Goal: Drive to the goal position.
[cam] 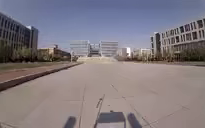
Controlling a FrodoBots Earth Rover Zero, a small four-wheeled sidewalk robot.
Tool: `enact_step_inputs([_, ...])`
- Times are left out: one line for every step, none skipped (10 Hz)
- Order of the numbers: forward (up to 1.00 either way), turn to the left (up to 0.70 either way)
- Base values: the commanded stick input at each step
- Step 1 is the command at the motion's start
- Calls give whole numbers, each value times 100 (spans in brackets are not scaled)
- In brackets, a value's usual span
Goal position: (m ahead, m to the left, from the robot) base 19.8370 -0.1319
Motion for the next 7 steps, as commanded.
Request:
enact_step_inputs([70,0])
enact_step_inputs([70,1])
enact_step_inputs([70,22])
enact_step_inputs([70,35])
enact_step_inputs([70,35])
enact_step_inputs([70,35])
enact_step_inputs([70,35])
